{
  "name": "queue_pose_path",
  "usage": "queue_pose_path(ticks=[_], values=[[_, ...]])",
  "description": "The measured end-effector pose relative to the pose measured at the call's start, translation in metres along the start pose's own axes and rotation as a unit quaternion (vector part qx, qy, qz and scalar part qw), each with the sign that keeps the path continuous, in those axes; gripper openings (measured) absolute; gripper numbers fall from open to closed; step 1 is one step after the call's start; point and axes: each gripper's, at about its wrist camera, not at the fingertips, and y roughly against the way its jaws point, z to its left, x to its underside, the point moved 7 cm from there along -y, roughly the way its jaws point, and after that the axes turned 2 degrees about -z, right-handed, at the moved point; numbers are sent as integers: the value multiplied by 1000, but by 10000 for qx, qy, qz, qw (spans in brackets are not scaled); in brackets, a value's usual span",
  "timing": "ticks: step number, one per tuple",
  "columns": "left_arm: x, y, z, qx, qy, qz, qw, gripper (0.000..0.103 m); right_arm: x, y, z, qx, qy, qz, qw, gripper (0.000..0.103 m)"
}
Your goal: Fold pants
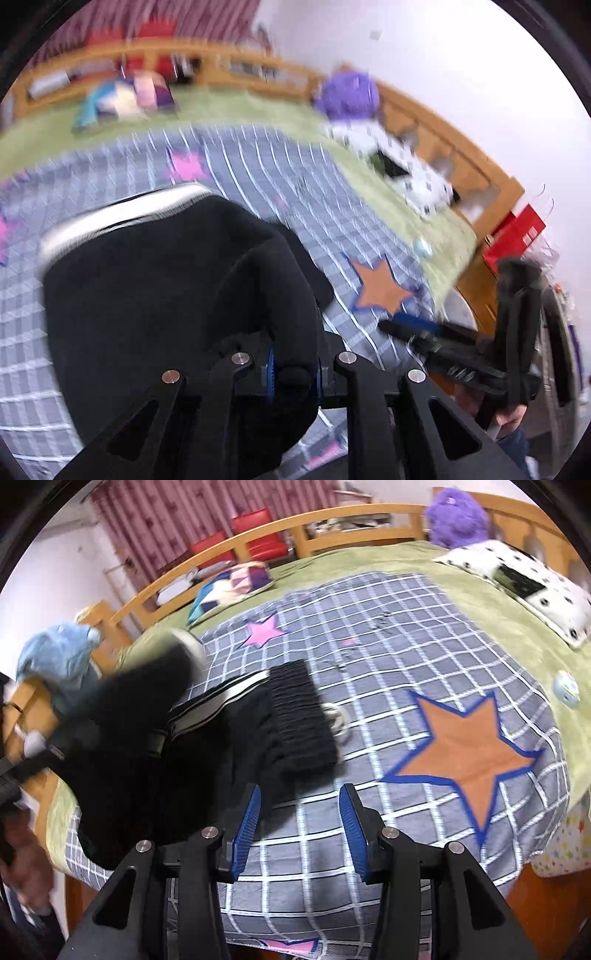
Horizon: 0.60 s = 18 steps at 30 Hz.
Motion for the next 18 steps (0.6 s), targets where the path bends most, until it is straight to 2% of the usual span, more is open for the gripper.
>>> queue_pose_path(ticks=[1,2,3,5,6,7,10,12,13,14,15,16,17,18], values=[[6,-7,4,13,115,226,9997,23,-2,1,-4,-97,-116,-25,9999,48],[10,-8,7,32,204,302,9993,23,-4,0,-6,-193,-200,-43,9996,50],[11,-2,11,90,256,223,9994,24,-7,-1,-6,-315,-297,-68,9990,51],[10,18,21,33,250,-26,9997,37,-15,-10,-1,-578,-443,-72,9973,55],[9,31,29,67,315,-175,9993,54,-18,-18,4,-693,-461,-31,9965,55],[10,45,37,136,425,-343,9984,63,-21,-27,11,-808,-463,34,9956,55],[12,74,67,2,749,-632,9952,63,-26,-63,43,-1229,-324,379,9912,57],[21,89,94,-188,1014,-665,9924,63,-25,-91,59,-1197,-101,582,9911,57],[24,92,105,-250,1141,-673,9909,63,-21,-110,67,-1037,56,743,9918,59],[29,98,117,-327,1291,-684,9887,63,-17,-123,73,-917,173,854,9920,56],[37,103,134,-440,1493,-696,9854,63,-14,-134,80,-800,333,891,9922,47],[42,104,145,-524,1615,-689,9831,63,-14,-138,86,-706,499,855,9926,15],[49,106,158,-630,1747,-675,9803,63,-16,-136,100,-833,725,913,9897,12],[54,106,167,-694,1824,-662,9785,63,-24,-126,107,-920,831,755,9894,11]])
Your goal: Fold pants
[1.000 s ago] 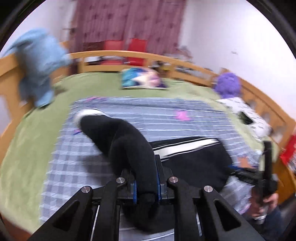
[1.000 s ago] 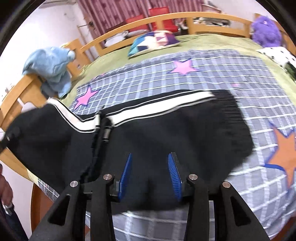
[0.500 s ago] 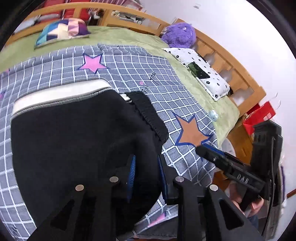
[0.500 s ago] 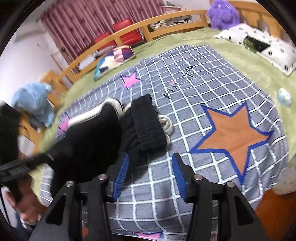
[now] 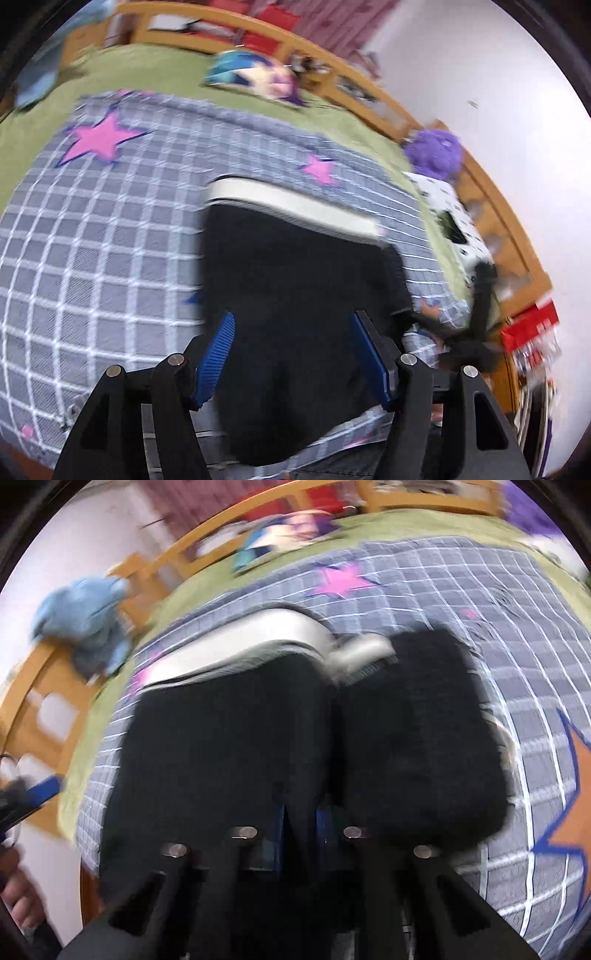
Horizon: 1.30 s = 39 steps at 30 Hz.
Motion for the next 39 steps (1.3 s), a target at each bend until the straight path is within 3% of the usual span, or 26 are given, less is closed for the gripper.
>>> queue_pose_path(ticks=[3,5,7,9,11,14,17,20,24,27,31,33,35,39], values=[[7,-13,21,-101,246,191,9995,63,-35,45,10,-163,206,-699,9972,9],[10,-20,20,15,284,282,9992,63,-51,68,1,-110,224,-935,9953,9],[13,-26,13,54,182,324,9993,63,-61,76,-24,348,304,-1020,9937,9],[15,-33,3,156,51,377,9992,63,-59,66,-60,917,166,-844,9921,9],[19,-43,-7,288,-41,469,9985,63,-46,38,-96,1153,-144,-387,9925,11],[20,-55,-26,251,-290,580,9976,63,-29,19,-107,1063,-307,-212,9936,23],[16,-50,-50,165,-699,380,9967,63,-29,37,-104,1135,-180,-266,9930,30],[19,-50,-57,-139,-952,287,9950,63,-26,68,-98,886,-428,-709,9926,38],[63,-86,-48,-301,-896,956,9909,63,17,53,-90,1049,57,-310,9940,38],[81,-105,-43,-600,-1092,1041,9867,70,35,34,-99,1023,-216,-143,9944,37],[60,-88,-47,-314,-1038,1027,9888,67,20,43,-102,1026,-61,209,9945,37],[40,-78,-49,-342,-1190,732,9896,68,1,61,-101,1144,23,-199,9932,37],[20,-77,-47,-361,-1217,574,9902,68,-26,73,-97,892,50,-636,9940,39],[-25,-96,-48,-369,-993,363,9937,67,-68,49,-96,745,28,-813,9939,37]])
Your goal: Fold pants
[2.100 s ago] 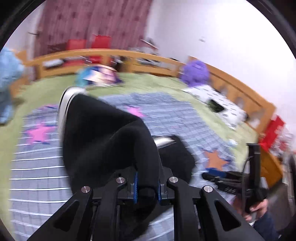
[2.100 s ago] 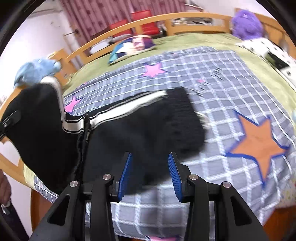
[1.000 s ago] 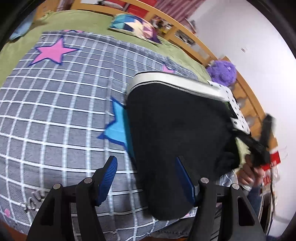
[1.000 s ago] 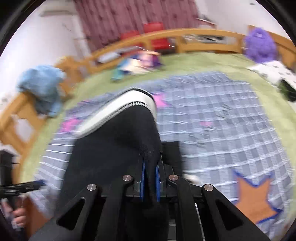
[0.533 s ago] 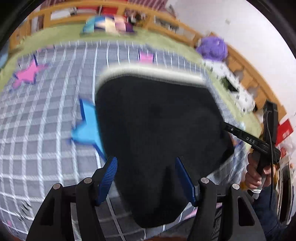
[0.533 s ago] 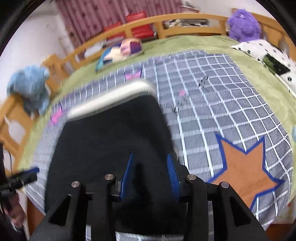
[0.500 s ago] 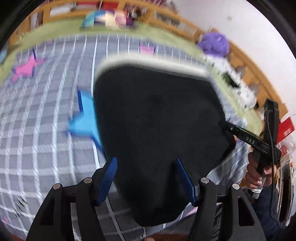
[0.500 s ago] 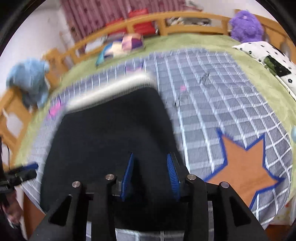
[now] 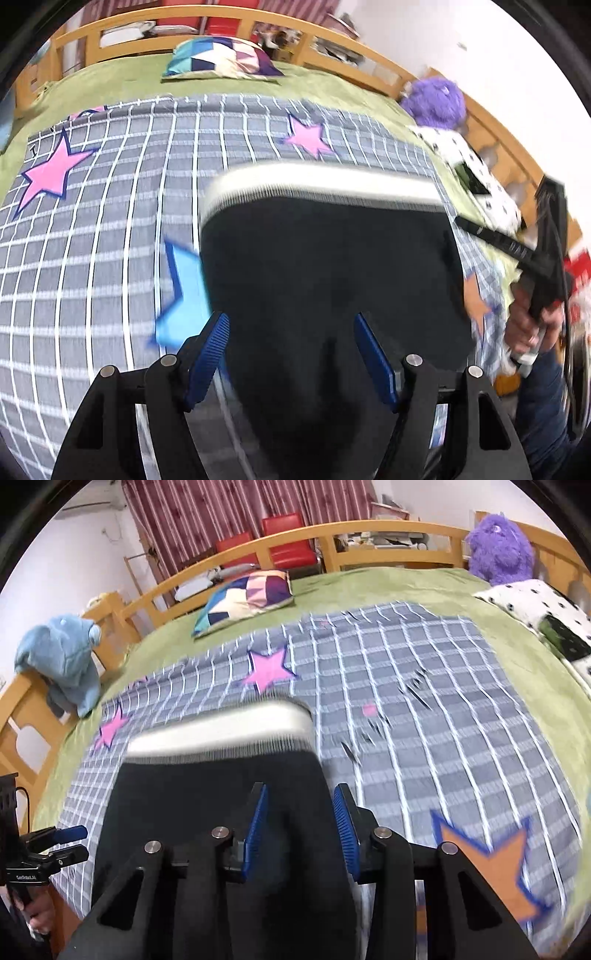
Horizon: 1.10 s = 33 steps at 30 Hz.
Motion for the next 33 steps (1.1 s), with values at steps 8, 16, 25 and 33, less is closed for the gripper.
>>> queue_pose_path(ticks=[8,16,25,33], values=[[-18,-38,15,-169,322,224,9991,67,4,-87,-27,480,152,527,9973,28],[28,-53,36,407,911,594,9932,74,26,-44,-38,-633,-300,857,9939,55],[41,-75,27,257,862,681,9936,77,68,-51,-32,-818,-504,1047,9898,68],[39,-79,27,474,938,523,9931,75,60,-62,-29,-676,-561,1140,9896,68]])
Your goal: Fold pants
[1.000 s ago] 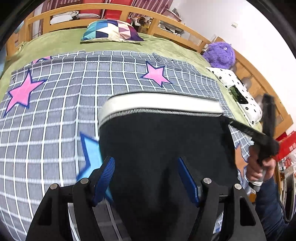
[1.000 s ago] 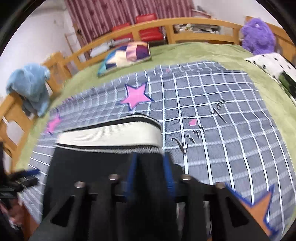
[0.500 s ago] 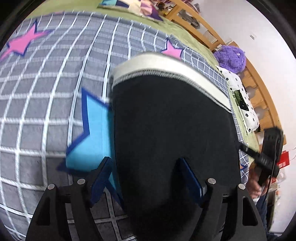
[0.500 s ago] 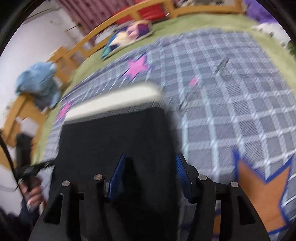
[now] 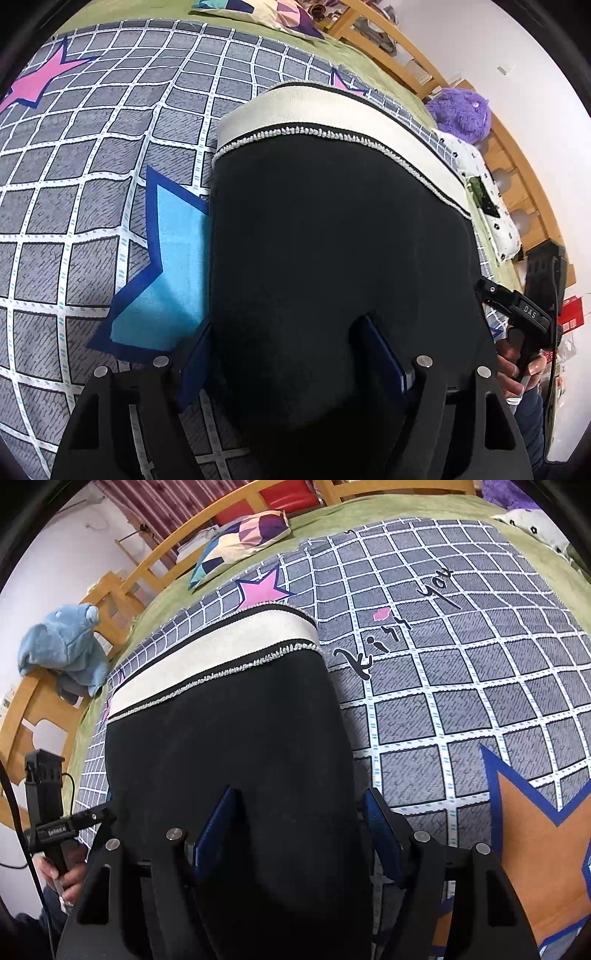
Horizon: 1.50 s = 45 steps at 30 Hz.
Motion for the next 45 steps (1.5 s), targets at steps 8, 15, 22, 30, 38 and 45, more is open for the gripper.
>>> queue_pose_path(ticks=[8,15,22,30,38,45], values=[[-1,-2,5,291,247,-69,9992,74,9,-4,-11,-590,-417,322,9969,71],[-11,12,3,416,397,-82,9983,27,10,-4,8,-575,-349,123,9977,46],[-33,65,-10,642,-44,-458,9969,21,0,36,50,271,37,-360,9990,21],[-45,150,61,-27,-189,-824,9964,18,12,15,152,46,74,-504,9987,19],[-41,150,148,-407,328,-679,9963,20,18,-37,221,56,547,-356,9978,20],[-28,121,145,-1045,101,-355,9938,44,26,-65,177,404,485,-239,9977,52]])
